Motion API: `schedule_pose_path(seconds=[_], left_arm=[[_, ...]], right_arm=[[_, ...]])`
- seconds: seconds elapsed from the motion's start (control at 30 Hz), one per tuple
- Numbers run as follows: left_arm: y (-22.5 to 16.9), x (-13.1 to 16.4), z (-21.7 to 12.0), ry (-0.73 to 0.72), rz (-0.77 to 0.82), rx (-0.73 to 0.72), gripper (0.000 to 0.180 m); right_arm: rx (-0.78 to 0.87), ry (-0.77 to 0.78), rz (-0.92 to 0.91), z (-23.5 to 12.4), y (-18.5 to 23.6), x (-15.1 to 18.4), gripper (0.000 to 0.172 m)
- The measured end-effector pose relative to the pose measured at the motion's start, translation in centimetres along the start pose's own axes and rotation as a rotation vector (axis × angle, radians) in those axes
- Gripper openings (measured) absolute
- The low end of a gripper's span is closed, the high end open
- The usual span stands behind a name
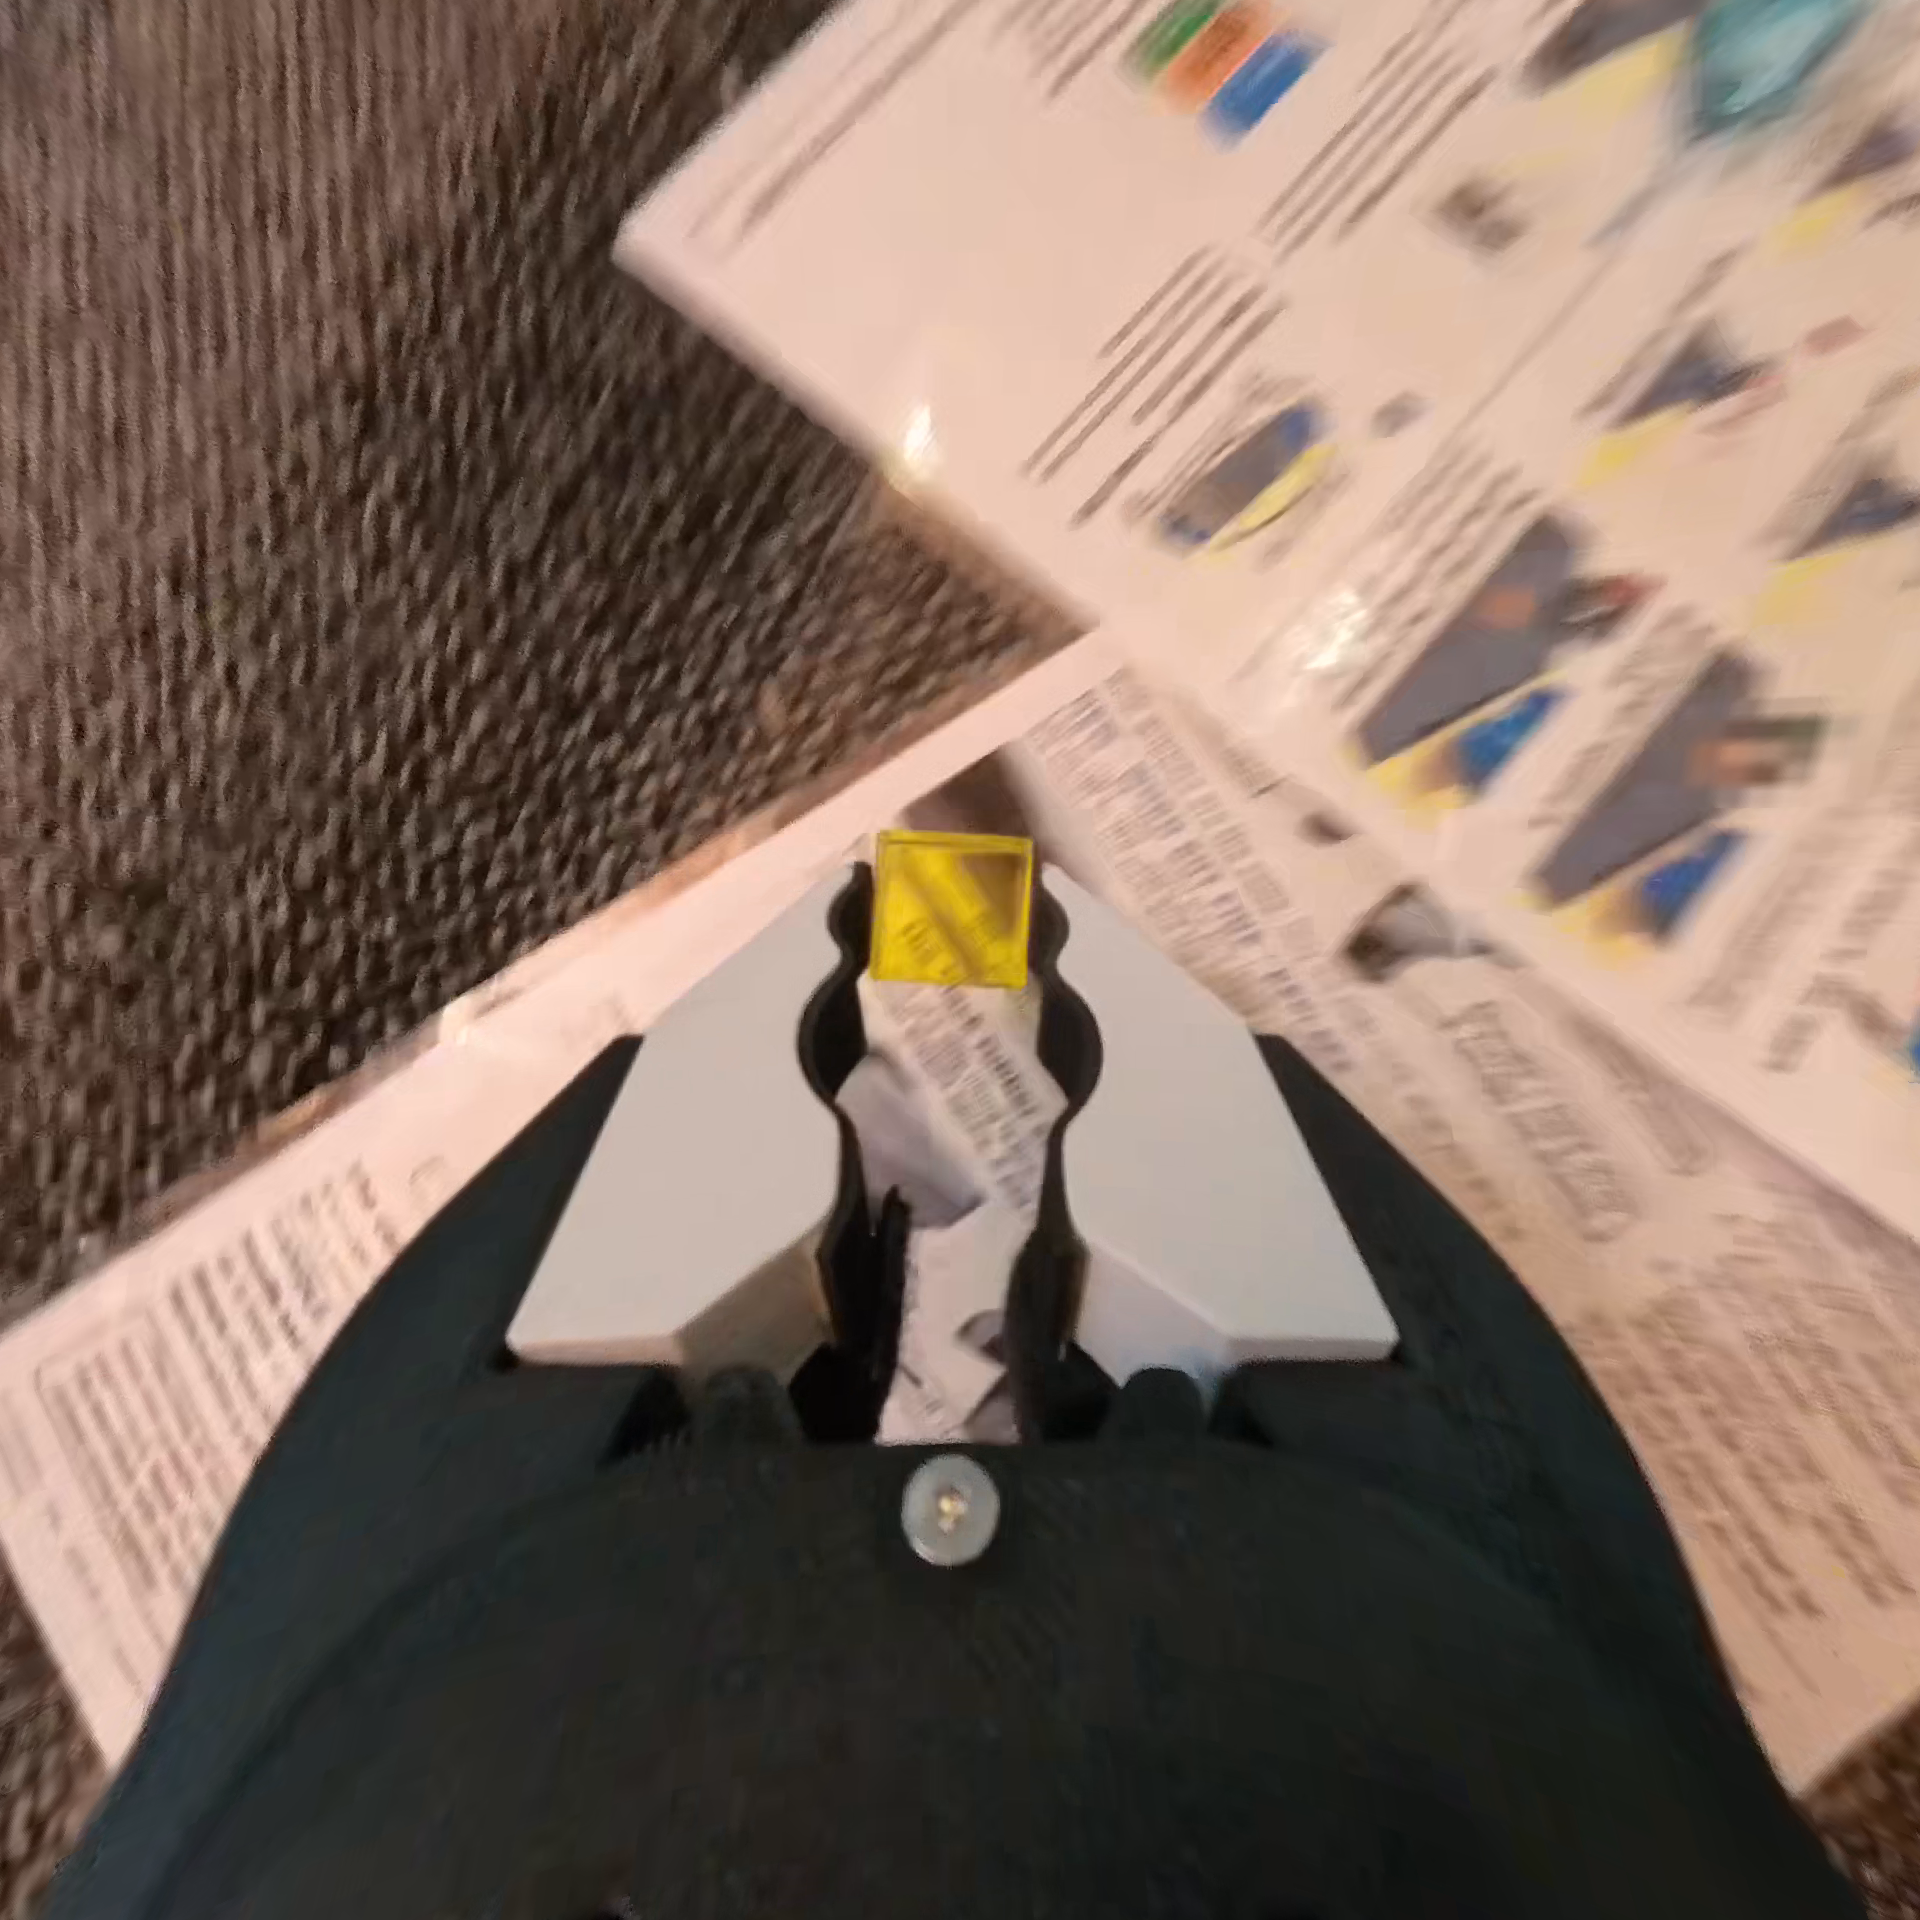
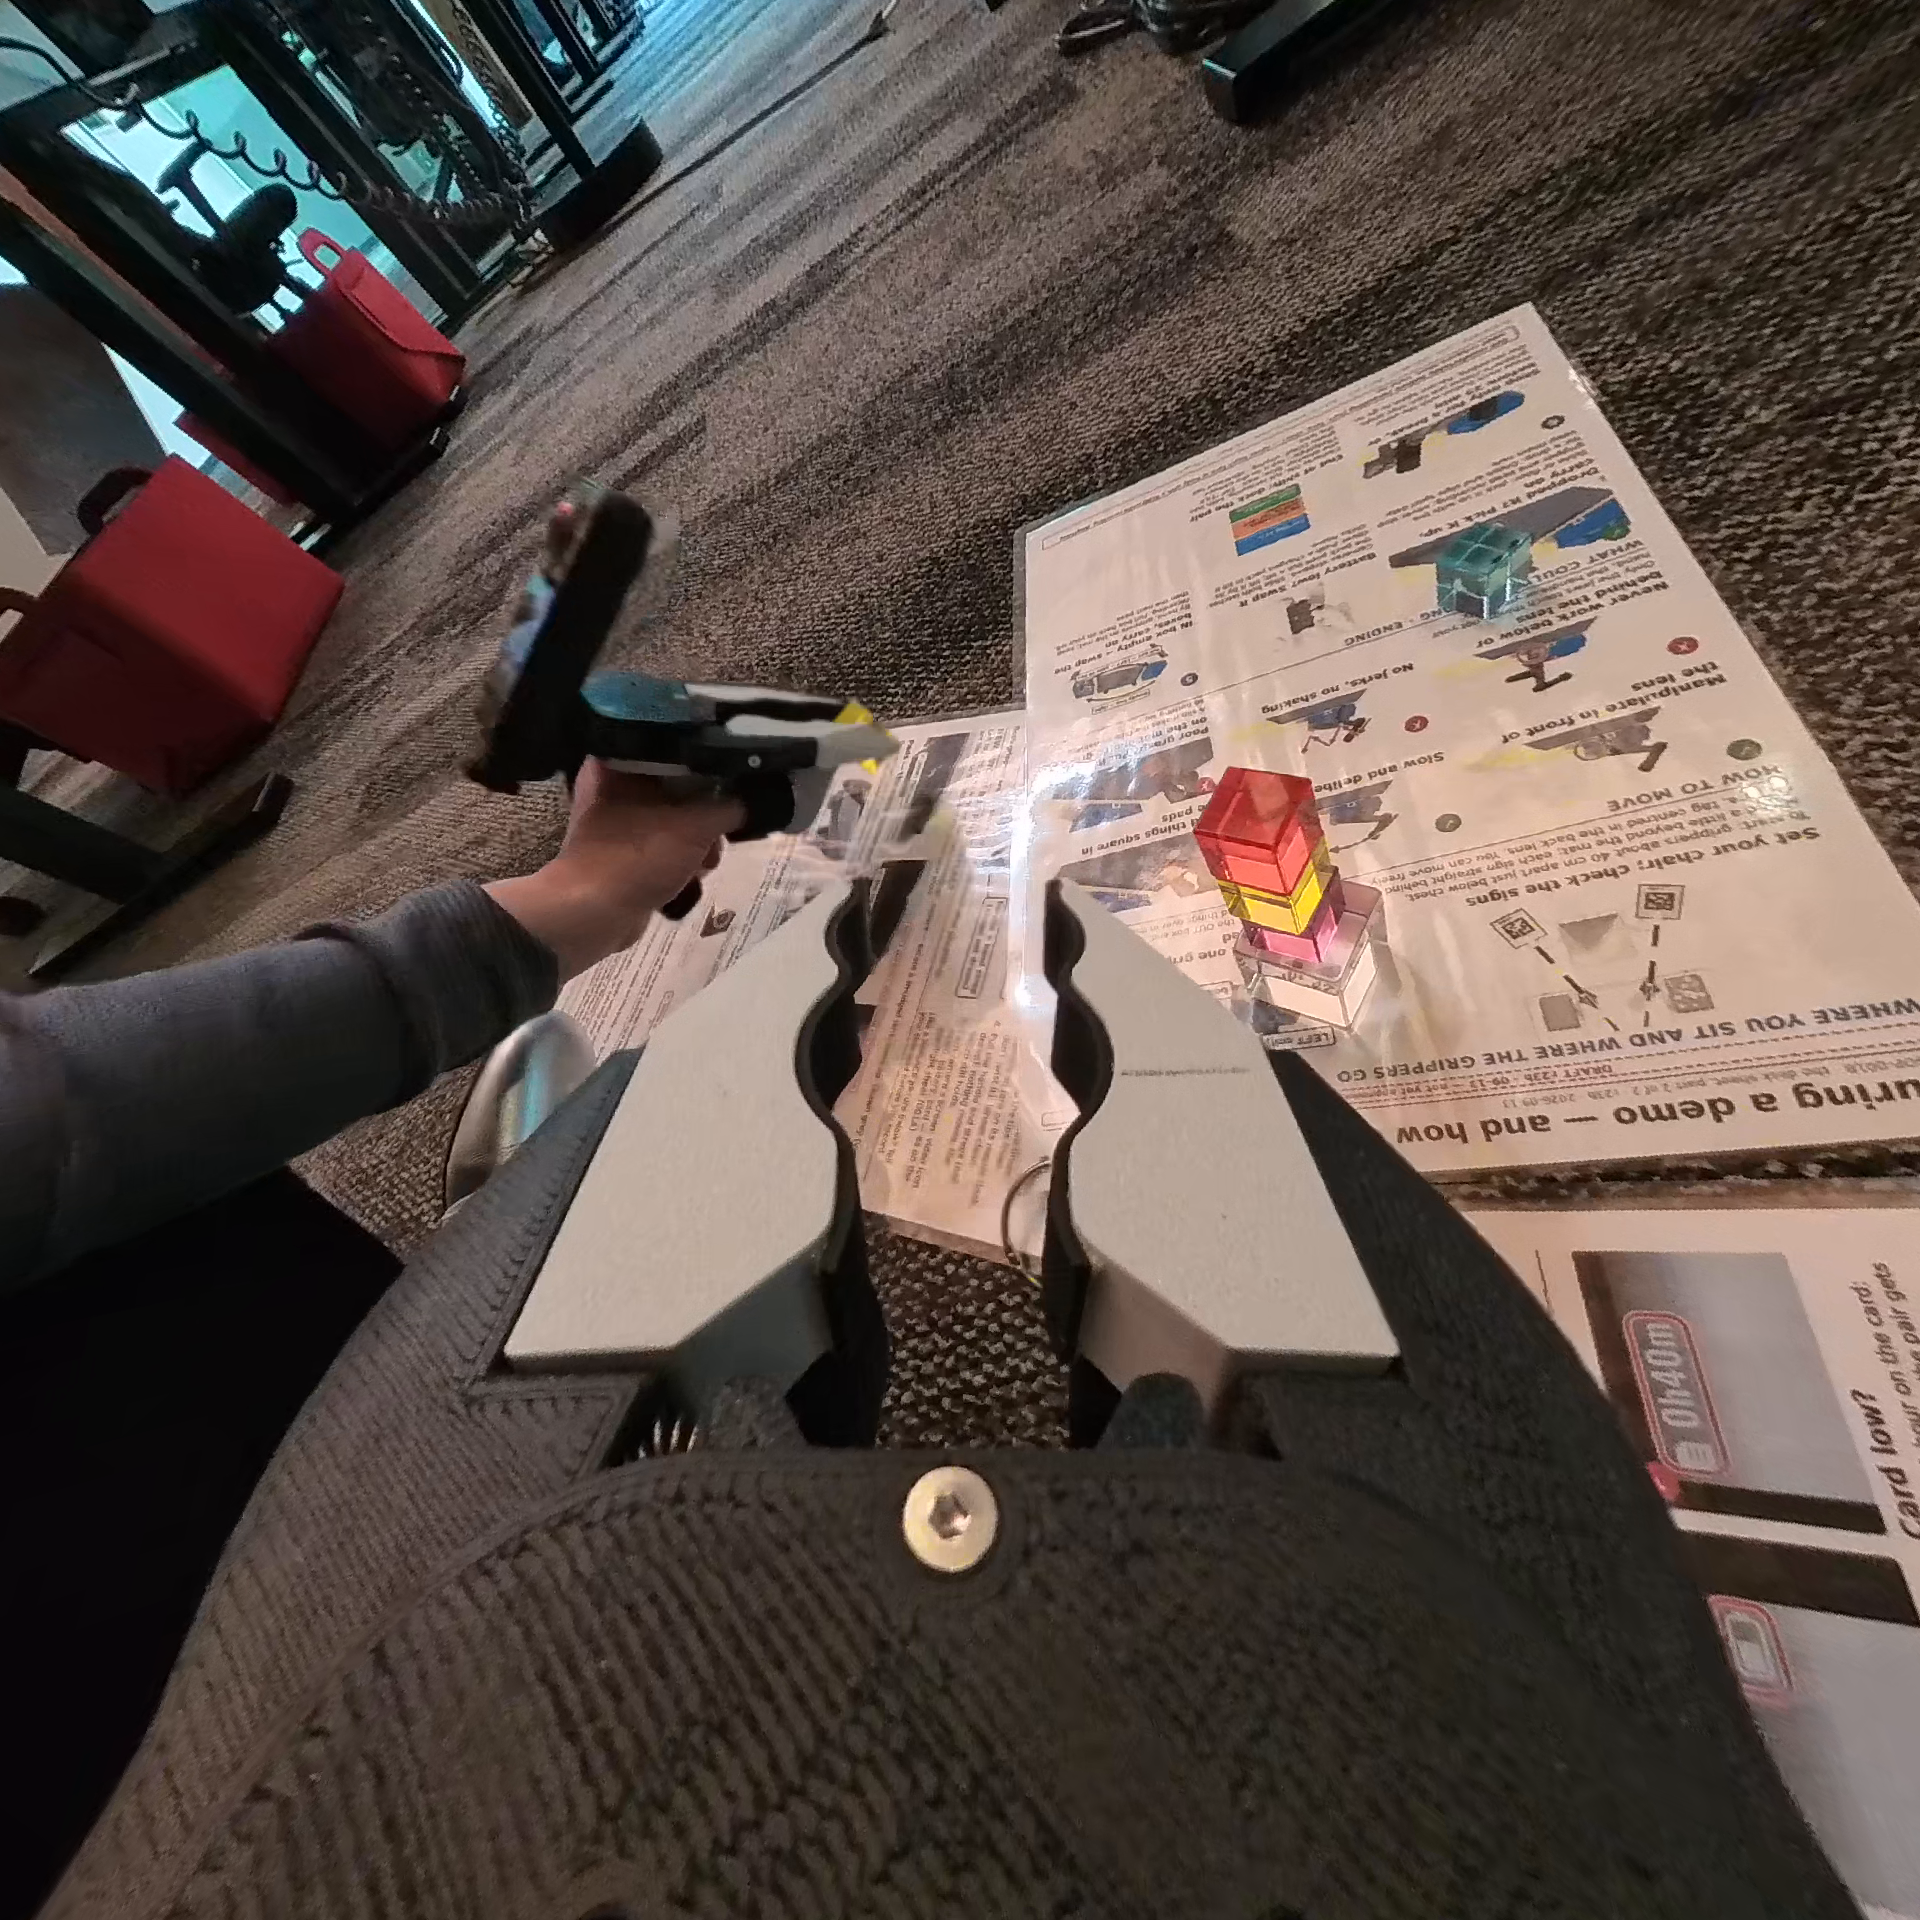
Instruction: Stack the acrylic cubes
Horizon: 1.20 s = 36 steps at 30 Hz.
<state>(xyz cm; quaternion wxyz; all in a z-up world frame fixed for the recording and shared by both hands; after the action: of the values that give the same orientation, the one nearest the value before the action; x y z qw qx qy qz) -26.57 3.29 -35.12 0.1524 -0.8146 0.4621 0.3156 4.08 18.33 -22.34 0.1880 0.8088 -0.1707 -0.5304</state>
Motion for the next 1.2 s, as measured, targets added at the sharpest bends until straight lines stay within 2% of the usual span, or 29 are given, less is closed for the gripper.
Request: schedule_pose_path(seconds=[0.13,0.27,0.43,0.5,0.57,0.9,0.97,1.03,1.07,1.13,1.2], left_arm=[[-6.7,-4.3,-5.6,-0.305,0.225,0.152,0.028],[-13.9,-5.7,-11.5,-0.512,0.567,0.297,0.028],[-18.0,-5.1,-17.8,-0.681,0.616,0.477,0.028],[-18.5,-4.8,-19.6,-0.748,0.639,0.483,0.028],[-18.7,-4.8,-20.1,-0.769,0.668,0.457,0.028],[-19.8,-4.0,-19.7,-0.759,0.779,0.401,0.028],[-19.8,-3.9,-19.6,-0.731,0.755,0.399,0.029],[-19.3,-3.7,-19.5,-0.647,0.706,0.346,0.05],[-18.8,-3.3,-19.8,-0.6,0.664,0.333,0.055],[-17.6,-2.6,-20.8,-0.573,0.595,0.286,0.057],[-15.8,-3.0,-21.6,-0.566,0.56,0.149,0.054]], right_arm=[[-0.026,-0.051,0.007,-0.3,0.5,-0.7,0.033],[-0.11,-0.156,0.002,-0.9,1.9,-1.8,0.039],[-0.319,-0.179,0.072,-0.9,3.2,-2.2,0.047],[-0.44,-0.139,0.129,-0.7,3.7,-2.0,0.046],[-0.476,-0.103,0.127,-0.4,4.2,-1.8,0.04],[-0.377,-0.089,0.084,-0.6,3.9,-1.7,0.024],[-0.321,-0.062,0.039,-0.6,4.0,-1.8,0.024],[-0.23,-0.043,-0.014,-0.7,3.7,-1.8,0.025],[-0.197,-0.04,-0.032,-0.8,3.4,-1.7,0.025],[-0.135,-0.027,-0.069,-0.9,2.9,-1.7,0.025],[-0.081,0.006,-0.118,-0.8,2.2,-1.9,0.025]])
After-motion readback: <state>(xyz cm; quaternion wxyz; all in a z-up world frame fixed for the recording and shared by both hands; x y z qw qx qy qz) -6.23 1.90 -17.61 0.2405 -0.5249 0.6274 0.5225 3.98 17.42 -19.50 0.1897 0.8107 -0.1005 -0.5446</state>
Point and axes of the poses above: each gripper's, where its closed fingertips meet, z out along the fingers, x out of its underside, y = z × x across the jaws, the point moved 9 cm from there along -z, back along the fingers, and after that the axes turned 3 degrees about -x, right-handed, at the moved point
